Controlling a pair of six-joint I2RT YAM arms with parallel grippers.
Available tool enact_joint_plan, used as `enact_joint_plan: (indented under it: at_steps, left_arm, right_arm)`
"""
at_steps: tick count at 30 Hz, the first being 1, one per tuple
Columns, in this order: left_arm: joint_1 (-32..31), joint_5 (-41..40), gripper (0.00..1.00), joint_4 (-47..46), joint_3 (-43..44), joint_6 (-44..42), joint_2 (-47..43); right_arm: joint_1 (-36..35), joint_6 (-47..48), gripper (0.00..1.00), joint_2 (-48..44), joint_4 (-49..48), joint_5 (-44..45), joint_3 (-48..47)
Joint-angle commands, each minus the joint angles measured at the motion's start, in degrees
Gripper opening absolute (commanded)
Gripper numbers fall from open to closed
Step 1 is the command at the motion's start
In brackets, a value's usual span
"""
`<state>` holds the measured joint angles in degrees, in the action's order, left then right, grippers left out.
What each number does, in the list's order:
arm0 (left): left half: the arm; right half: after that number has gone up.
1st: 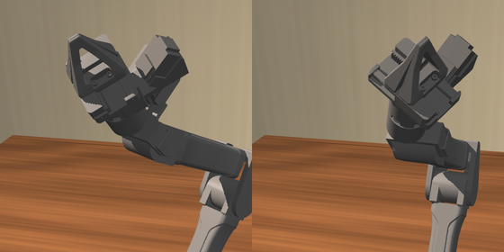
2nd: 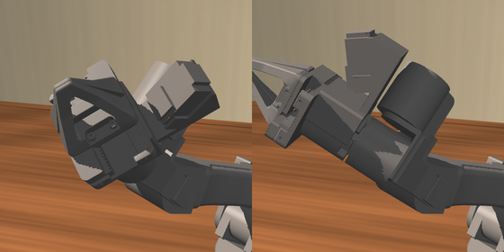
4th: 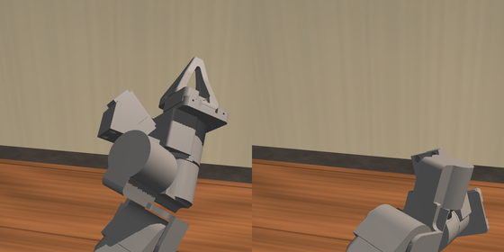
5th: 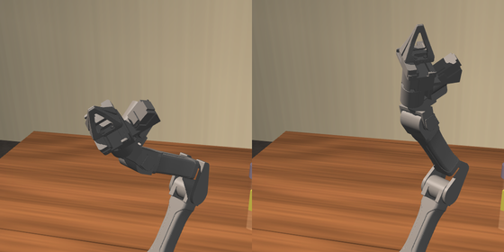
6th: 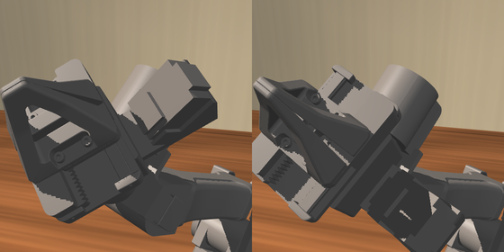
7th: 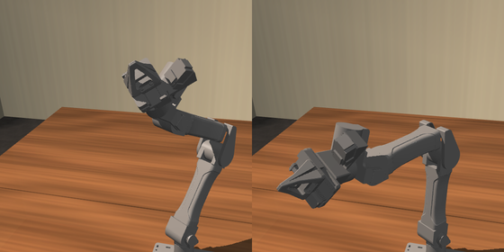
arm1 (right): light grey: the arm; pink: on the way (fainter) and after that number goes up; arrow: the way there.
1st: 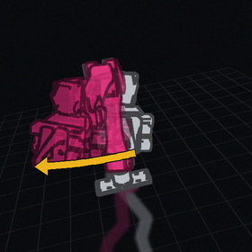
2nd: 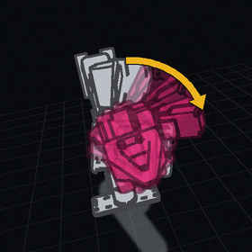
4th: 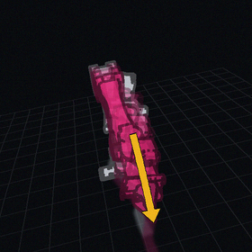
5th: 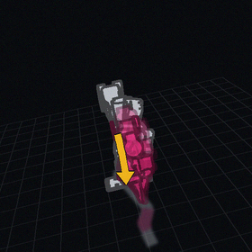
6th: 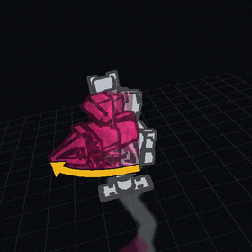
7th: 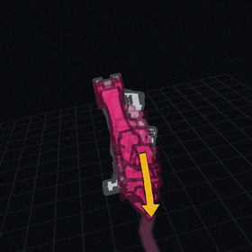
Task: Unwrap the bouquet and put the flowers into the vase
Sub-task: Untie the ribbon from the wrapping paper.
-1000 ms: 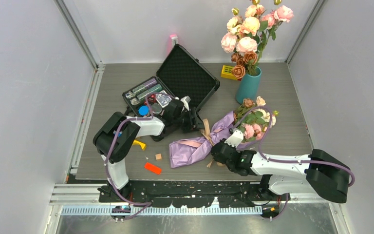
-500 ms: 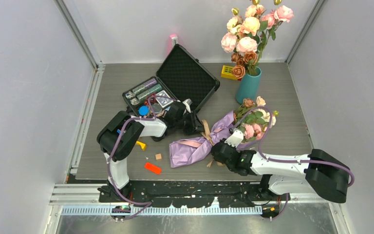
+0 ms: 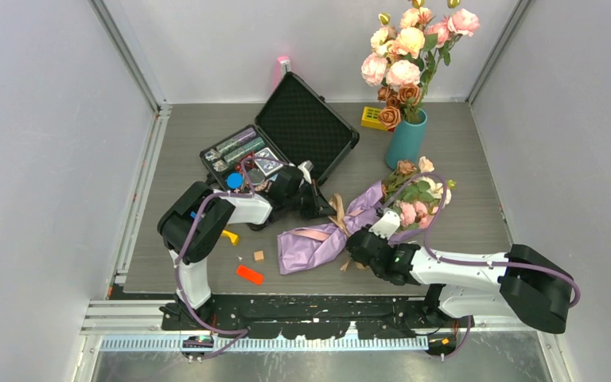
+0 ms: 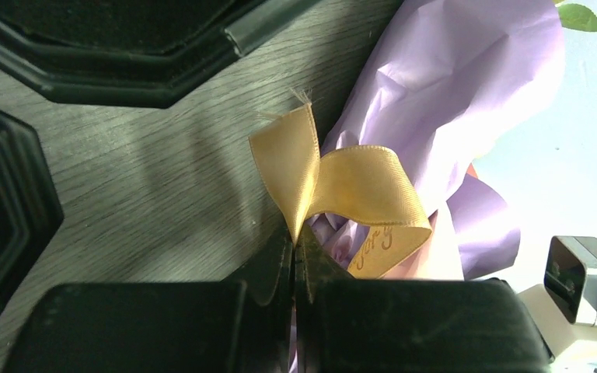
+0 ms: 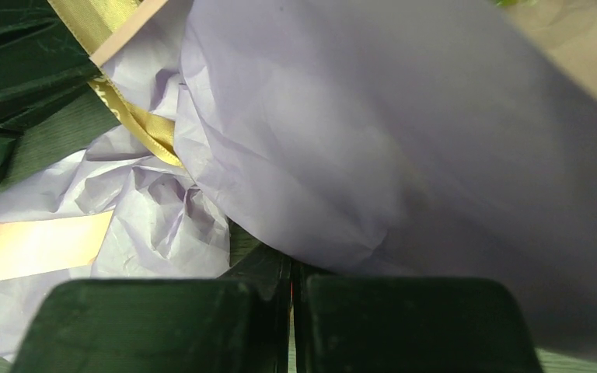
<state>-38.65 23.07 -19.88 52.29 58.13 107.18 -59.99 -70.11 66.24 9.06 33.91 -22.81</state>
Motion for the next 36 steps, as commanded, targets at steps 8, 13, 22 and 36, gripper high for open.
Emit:
enact_joint_plan:
  at_steps: [8, 13, 22, 36]
  left_arm:
    - [0.0, -3.2, 0.0, 3.1, 1.6, -4.1, -4.7]
    - [0.0, -4.3, 0.0, 5.2, 2.0, -5.7, -5.7]
    - [0.1, -5.0, 0.0, 5.7, 1.5, -6.2, -6.2]
    - [1.0, -6.4, 0.0, 7.3, -0.2, -7.8, -8.9]
  right_arm:
    - [1.6, 2.0, 0.0, 0.4, 3.4, 4.5, -2.0]
    - [1.8, 2.2, 0.0, -0.7, 3.4, 4.3, -1.4]
    - [1.8, 2.0, 0.0, -3.3, 3.6, 4.2, 0.3]
    - [2.3, 1.9, 0.0, -5.4, 5.4, 4.6, 1.4]
